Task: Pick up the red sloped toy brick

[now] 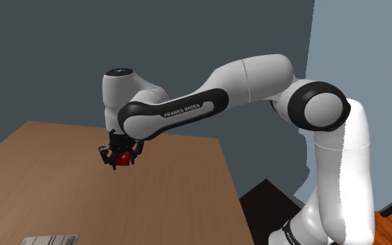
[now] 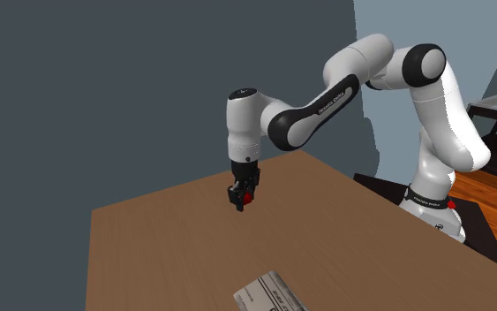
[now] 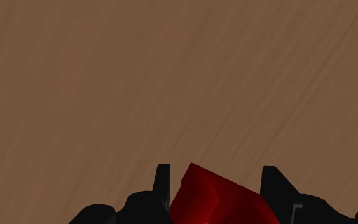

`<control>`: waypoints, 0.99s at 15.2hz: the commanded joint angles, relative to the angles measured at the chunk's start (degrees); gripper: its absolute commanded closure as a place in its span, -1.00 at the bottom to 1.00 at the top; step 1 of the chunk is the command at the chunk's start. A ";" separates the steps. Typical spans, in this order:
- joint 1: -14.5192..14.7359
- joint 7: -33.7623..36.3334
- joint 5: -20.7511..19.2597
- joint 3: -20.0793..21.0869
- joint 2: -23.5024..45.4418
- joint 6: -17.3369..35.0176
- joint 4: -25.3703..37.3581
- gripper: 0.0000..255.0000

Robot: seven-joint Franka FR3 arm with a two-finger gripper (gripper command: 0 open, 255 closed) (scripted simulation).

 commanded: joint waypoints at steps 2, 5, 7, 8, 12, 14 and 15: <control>0.10 0.28 -0.17 -0.21 0.28 -0.13 0.06 1.00; -0.01 -0.04 0.33 0.10 -0.63 -1.93 1.03 1.00; -0.07 -0.24 0.65 0.29 -1.19 -3.16 1.76 1.00; -0.09 -0.34 0.80 0.38 -1.46 -3.78 2.15 1.00; -0.11 -0.72 1.36 0.70 -2.41 -6.33 3.86 1.00; -0.10 -0.90 1.61 0.84 -2.81 -7.65 4.82 1.00; -0.08 -0.99 1.73 0.91 -3.00 -8.31 5.32 1.00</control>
